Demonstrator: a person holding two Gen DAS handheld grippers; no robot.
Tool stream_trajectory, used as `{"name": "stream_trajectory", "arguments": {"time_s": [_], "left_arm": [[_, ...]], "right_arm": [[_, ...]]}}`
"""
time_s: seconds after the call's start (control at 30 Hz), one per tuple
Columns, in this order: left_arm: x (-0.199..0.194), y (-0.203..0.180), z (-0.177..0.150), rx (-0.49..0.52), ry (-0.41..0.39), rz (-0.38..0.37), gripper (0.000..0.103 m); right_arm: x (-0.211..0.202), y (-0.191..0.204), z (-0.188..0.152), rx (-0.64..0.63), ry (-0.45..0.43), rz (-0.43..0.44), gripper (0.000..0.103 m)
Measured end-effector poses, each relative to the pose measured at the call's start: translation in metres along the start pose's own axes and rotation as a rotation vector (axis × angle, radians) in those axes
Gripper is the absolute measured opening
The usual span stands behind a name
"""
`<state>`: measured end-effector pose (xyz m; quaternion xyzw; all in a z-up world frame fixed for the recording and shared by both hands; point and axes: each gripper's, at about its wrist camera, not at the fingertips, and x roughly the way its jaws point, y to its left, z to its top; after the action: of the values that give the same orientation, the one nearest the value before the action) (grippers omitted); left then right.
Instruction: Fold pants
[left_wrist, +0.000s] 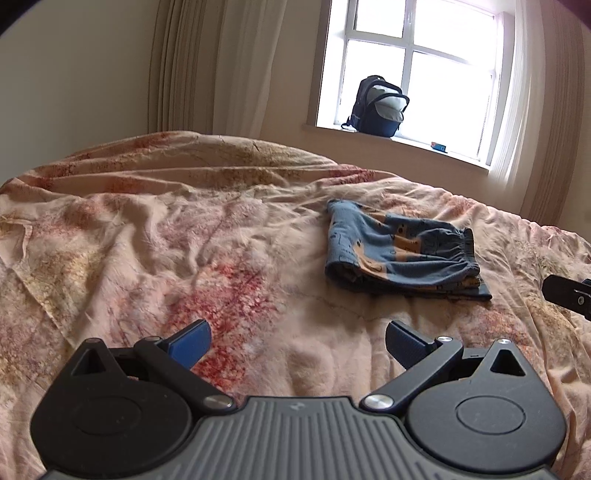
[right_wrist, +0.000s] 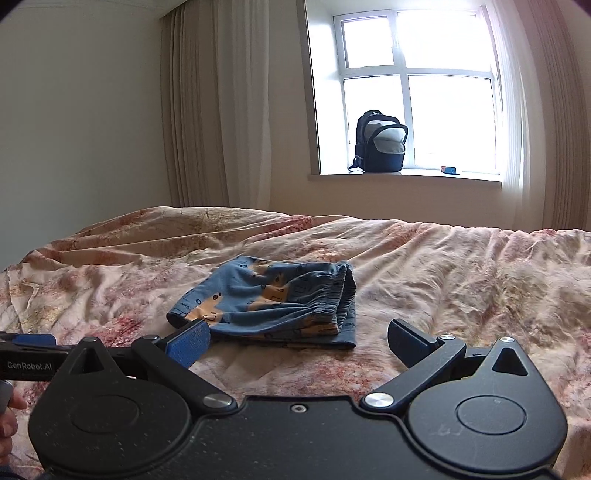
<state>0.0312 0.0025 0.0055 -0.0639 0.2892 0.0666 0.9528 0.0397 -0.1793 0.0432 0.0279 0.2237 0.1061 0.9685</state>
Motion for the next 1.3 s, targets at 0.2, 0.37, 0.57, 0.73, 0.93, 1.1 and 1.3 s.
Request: {"name": "stream_trajectory", "arguments": {"time_s": [0.2,0.37,0.57,0.73,0.93,1.1,1.3], "left_arm": [[0.0022,0.0011,-0.0003,-0.004,0.013,-0.002,0.103],[0.0016,0.0018,0.0000,-0.004,0.013,-0.002,0.103],[-0.0010,0.0009,0.0014,0.004,0.006,-0.003,0.103],[-0.0011,0.0006,0.0012,0.002,0.008,-0.002,0.103],[-0.0011,0.0003,0.0011,0.006,0.008,-0.002,0.103],[-0.0010,0.0002,0.0009,0.005,0.008,-0.003,0.103],[-0.0009,0.0002,0.0006,0.006,0.008,-0.002,0.103]], "right_arm": [[0.0017,0.0006,0.0000,-0.005,0.006,-0.005,0.102],[0.0020,0.0006,-0.0002,-0.007,0.009,-0.005,0.102],[0.0017,0.0007,-0.0005,-0.011,0.010,-0.003,0.102],[0.0011,0.0011,-0.0007,-0.014,0.009,-0.002,0.102],[0.0013,0.0009,-0.0012,-0.012,0.013,-0.001,0.102],[0.0014,0.0007,-0.0012,-0.012,0.013,0.000,0.102],[0.0014,0.0008,-0.0011,-0.012,0.013,-0.001,0.102]]}}
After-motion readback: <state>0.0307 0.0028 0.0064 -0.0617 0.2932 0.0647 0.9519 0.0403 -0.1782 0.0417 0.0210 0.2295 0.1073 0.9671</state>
